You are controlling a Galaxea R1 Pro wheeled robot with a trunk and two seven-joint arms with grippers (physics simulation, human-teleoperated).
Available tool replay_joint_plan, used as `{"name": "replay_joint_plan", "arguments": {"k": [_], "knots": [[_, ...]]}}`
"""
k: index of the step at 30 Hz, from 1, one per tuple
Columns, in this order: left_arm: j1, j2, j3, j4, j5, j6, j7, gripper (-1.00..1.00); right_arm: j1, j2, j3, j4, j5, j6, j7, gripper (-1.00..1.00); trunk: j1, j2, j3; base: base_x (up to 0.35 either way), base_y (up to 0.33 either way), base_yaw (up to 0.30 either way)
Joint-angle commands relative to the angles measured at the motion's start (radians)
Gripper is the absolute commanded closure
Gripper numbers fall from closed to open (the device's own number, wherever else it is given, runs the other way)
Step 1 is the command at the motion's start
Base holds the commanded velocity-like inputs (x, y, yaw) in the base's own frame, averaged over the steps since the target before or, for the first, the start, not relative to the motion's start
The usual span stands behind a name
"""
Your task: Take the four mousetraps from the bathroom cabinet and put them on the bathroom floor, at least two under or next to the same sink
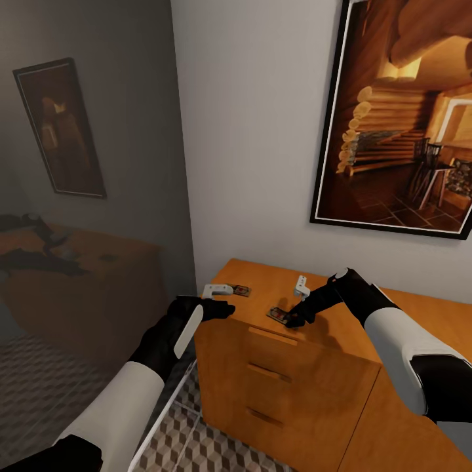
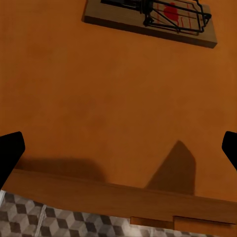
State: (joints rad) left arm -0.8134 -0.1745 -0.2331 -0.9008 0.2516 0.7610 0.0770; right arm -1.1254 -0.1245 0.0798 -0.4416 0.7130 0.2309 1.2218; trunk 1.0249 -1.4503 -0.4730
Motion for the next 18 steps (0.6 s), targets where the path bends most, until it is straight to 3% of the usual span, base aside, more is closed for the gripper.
{"name": "replay_joint_plan", "arguments": {"k": [1,11,18], "knots": [[0.000,0.000,0.000,0.000,0.003,0.000,0.000,-1.00,0.001,0.000,0.005,0.018,0.000,0.005,0.001,1.00,0.000,0.000,0.000,0.000,0.000,0.000],[0.000,0.000,0.000,0.000,0.003,0.000,-0.002,-1.00,0.001,0.000,0.006,0.018,-0.001,0.005,0.001,1.00,0.000,0.000,0.000,0.000,0.000,0.000],[-0.001,0.000,0.000,0.000,0.005,0.001,-0.002,-1.00,0.001,0.000,0.006,0.018,-0.001,0.005,0.001,1.00,-0.027,0.049,0.022,0.000,0.000,0.000]]}}
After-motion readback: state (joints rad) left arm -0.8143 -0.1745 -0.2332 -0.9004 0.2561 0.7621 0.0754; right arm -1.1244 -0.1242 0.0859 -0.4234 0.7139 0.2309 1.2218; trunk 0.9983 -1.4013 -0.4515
